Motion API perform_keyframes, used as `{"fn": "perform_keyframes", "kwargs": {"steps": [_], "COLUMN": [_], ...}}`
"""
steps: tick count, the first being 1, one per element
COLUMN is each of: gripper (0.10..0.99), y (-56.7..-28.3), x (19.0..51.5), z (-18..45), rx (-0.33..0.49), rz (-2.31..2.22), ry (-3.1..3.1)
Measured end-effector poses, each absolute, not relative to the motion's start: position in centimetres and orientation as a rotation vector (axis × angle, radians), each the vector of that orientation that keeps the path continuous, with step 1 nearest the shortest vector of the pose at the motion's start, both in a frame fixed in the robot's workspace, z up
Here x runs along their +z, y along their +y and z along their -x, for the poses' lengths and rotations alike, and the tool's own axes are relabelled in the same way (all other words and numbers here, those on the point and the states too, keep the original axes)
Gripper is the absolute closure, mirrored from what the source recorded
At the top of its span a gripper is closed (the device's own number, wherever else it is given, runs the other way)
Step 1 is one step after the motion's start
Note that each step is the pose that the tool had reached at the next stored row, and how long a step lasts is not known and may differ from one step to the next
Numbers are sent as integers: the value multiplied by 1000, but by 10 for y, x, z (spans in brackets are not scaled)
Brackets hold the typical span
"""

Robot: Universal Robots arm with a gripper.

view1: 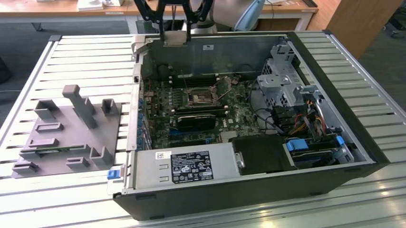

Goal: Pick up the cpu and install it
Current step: 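Pick up the cpu and move it towards the insertion slot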

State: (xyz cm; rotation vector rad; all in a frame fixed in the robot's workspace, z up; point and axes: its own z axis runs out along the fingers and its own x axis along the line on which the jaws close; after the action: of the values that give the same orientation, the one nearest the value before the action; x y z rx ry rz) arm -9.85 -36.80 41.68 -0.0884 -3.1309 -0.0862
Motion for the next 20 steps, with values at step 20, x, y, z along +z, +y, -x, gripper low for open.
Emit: {"fn": "perform_keyframes", "kwargs": {"steps": [20], "gripper": [549], "y": [-359], "x": [417], "z": [57], "rx": [-86], "rz": [88], "ry": [-3131]}}
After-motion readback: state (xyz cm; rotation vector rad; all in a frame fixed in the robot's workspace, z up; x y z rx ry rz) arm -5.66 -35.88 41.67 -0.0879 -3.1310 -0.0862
